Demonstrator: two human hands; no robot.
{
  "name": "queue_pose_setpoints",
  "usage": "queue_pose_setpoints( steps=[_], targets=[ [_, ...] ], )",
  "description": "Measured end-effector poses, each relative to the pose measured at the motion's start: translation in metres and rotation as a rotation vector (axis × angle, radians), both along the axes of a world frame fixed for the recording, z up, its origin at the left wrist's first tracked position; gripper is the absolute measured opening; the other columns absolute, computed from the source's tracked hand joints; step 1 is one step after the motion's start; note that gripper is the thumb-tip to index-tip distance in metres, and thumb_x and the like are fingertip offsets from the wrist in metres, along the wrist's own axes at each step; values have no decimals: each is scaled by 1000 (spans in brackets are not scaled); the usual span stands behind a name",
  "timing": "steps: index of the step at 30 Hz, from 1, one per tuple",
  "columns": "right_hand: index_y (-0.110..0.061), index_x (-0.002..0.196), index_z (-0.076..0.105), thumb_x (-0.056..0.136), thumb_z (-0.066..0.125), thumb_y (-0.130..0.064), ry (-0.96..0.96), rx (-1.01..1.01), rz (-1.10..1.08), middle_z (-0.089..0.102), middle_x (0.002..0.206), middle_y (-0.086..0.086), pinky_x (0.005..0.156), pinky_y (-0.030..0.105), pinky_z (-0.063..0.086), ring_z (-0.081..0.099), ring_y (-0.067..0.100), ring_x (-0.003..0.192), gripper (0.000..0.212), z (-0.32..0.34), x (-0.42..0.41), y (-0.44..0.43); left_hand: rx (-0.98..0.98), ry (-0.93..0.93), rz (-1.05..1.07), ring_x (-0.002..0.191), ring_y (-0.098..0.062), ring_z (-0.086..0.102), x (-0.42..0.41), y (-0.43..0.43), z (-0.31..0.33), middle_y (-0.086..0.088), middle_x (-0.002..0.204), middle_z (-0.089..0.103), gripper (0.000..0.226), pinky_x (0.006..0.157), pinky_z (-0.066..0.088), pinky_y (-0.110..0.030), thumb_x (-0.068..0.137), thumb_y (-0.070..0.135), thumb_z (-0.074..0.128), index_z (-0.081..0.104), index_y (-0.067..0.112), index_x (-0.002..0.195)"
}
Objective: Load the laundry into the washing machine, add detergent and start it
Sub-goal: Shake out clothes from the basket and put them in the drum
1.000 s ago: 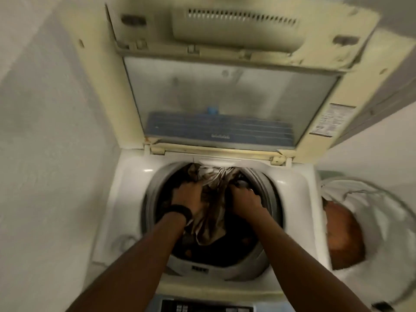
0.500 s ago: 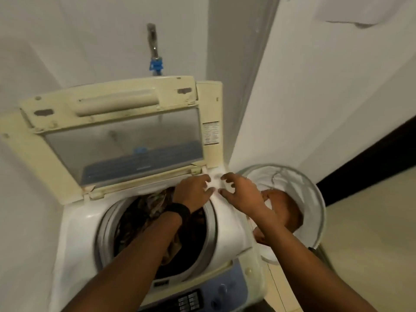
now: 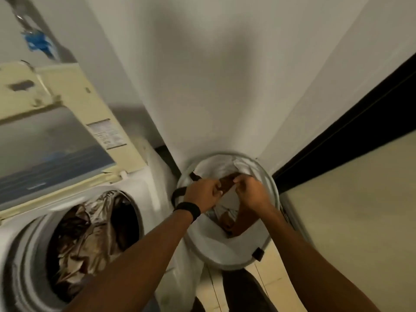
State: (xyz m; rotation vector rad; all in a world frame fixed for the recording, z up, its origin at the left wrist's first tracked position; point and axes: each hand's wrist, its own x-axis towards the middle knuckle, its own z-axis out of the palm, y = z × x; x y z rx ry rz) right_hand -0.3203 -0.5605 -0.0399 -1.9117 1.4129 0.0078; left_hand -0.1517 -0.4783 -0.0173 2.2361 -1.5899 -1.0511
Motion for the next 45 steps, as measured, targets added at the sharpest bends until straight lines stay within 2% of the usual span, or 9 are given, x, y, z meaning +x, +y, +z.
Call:
queue_pose_setpoints(
  steps=[12, 17, 20, 25, 28, 32, 35, 39, 45],
  targets=[
    [2, 151, 43, 106, 52, -17, 378, 361, 438, 45, 154, 20, 113, 22, 24, 44, 28, 141, 49, -235, -29, -36, 268, 79, -17, 106, -32, 66, -55, -38, -223, -11, 115, 71, 24, 84, 52, -33, 101, 16, 59, 68, 14, 123],
    [-10, 147, 50, 107, 49, -26, 509, 321, 678, 41, 155, 18, 118, 39, 30, 41, 34, 141, 43, -274, -30, -34, 369, 170, 31, 89, -33, 65, -66, -23, -282, -10, 87, 64, 11, 72, 51, -33, 92, 14, 66, 59, 13, 83],
    [-14, 140, 56, 105, 49, -29, 567, 230, 728, 50, 145, 14, 107, 44, 44, 50, 34, 131, 38, -262, -28, -31, 392, 246, 24, 96, -33, 67, -68, -16, -287, -11, 98, 69, 9, 81, 55, -38, 95, 23, 68, 65, 15, 97],
    [-6, 134, 58, 106, 47, -23, 584, 158, 669, 57, 138, 17, 104, 43, 43, 55, 34, 127, 35, -213, -26, -37, 371, 408, 107, 121, -34, 62, -72, -13, -262, -15, 135, 62, 62, 104, 51, -44, 93, 15, 71, 46, 14, 149],
    [-11, 127, 64, 95, 65, -40, 493, 176, 611, 61, 128, 13, 98, 41, 49, 59, 34, 120, 42, -163, -17, -48, 342, 427, 119, 118, -31, 63, -77, -15, -234, -12, 132, 66, 45, 101, 51, -38, 95, 20, 71, 59, 13, 138],
    [-25, 154, 43, 98, 58, -27, 284, 66, 478, 53, 148, 9, 109, 41, 42, 53, 32, 134, 58, -90, -27, -58, 331, 369, 122, 109, -32, 65, -76, -7, -196, -10, 114, 69, 13, 94, 51, -41, 101, 28, 60, 64, 19, 109],
    [-22, 144, 54, 97, 56, -17, 273, -68, 459, 58, 142, 12, 102, 39, 45, 57, 35, 127, 47, -41, -40, -62, 338, 242, 43, 104, -28, 65, -66, 3, -169, -5, 112, 68, 21, 93, 51, -42, 98, 44, 61, 60, 26, 109],
    [-17, 129, 56, 98, 48, -15, 404, -137, 440, 58, 133, 13, 89, 43, 50, 60, 39, 117, 32, 7, -50, -61, 256, -2, 81, 102, -34, 69, -54, 20, -143, -11, 109, 73, 23, 87, 54, -40, 104, 31, 52, 68, 18, 113],
    [-34, 143, 50, 100, 50, -45, 458, -179, 602, 43, 149, 6, 108, 49, 42, 38, 36, 137, 45, 25, -47, -46, -25, 27, 87, 107, -30, 68, -41, 8, -71, -7, 117, 73, 25, 93, 53, -41, 103, 33, 56, 71, 23, 119]
  ],
)
